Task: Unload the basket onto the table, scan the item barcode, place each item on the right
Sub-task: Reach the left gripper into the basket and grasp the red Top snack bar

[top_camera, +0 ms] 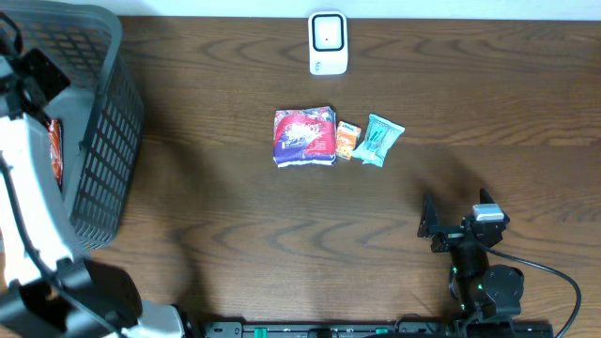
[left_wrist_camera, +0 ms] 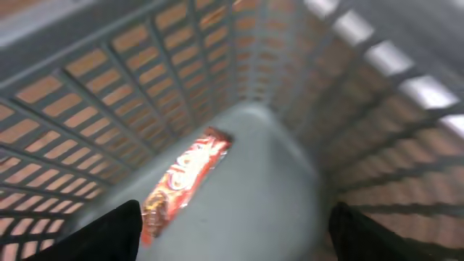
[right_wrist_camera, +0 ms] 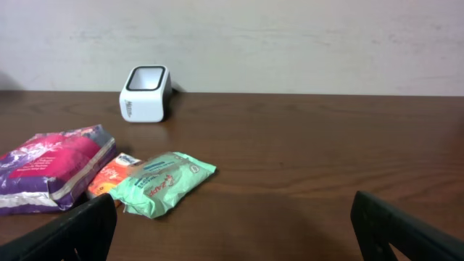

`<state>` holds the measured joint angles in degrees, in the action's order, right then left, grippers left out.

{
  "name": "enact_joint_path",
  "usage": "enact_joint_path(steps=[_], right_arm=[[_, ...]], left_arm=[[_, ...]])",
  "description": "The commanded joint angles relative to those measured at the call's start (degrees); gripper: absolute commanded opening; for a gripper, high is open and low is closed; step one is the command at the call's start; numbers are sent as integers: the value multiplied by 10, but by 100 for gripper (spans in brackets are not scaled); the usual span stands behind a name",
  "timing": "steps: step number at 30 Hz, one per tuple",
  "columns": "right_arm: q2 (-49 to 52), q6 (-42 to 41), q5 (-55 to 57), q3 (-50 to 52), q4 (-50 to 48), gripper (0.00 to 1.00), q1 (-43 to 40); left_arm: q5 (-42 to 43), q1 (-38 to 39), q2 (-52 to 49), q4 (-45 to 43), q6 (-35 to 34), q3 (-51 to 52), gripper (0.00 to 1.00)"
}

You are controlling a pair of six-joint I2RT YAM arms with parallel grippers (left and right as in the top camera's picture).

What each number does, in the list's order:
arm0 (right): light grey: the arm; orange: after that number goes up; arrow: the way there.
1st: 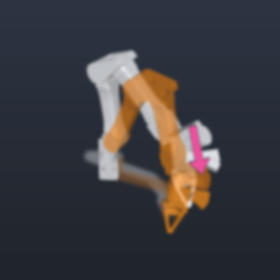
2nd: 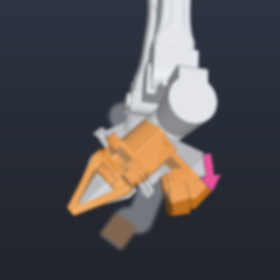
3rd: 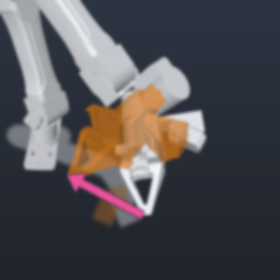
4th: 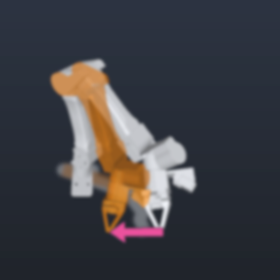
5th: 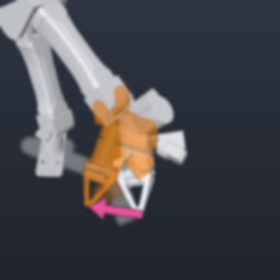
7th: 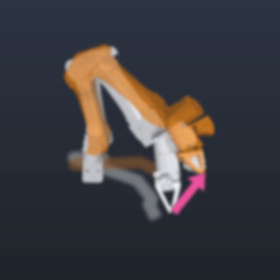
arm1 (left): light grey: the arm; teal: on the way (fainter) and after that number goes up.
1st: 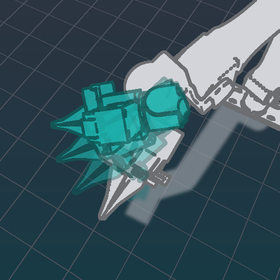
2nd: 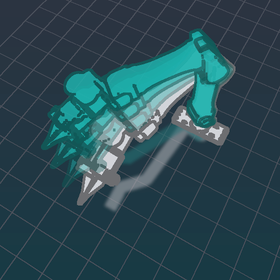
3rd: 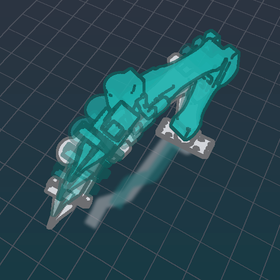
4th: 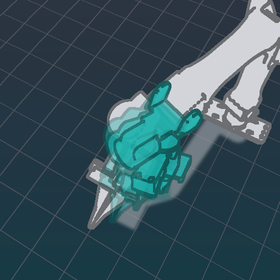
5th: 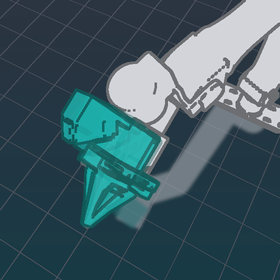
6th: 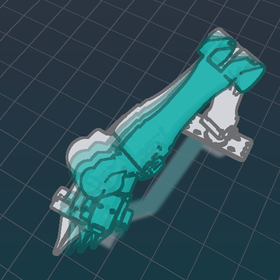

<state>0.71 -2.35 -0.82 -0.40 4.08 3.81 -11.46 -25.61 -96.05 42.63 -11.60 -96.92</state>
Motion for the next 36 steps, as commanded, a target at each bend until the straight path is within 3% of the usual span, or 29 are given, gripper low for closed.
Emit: enact_joint_path(steps=[1,11,17,27,36], right_arm=[[-2,-4,-2,1,2,99,-4],[-2,-4,-2,1,2,99,-4],[-2,-4,-2,1,2,99,-4],[-2,-4,-2,1,2,99,-4],[-2,-4,-2,1,2,99,-4]], left_arm=[[-70,-13,-42,1,31,5,82],[-64,-54,-153,19,46,5,82],[108,-74,-206,13,192,5,82],[101,-91,-226,-14,193,5,82],[44,-115,-227,-14,196,24,82]])
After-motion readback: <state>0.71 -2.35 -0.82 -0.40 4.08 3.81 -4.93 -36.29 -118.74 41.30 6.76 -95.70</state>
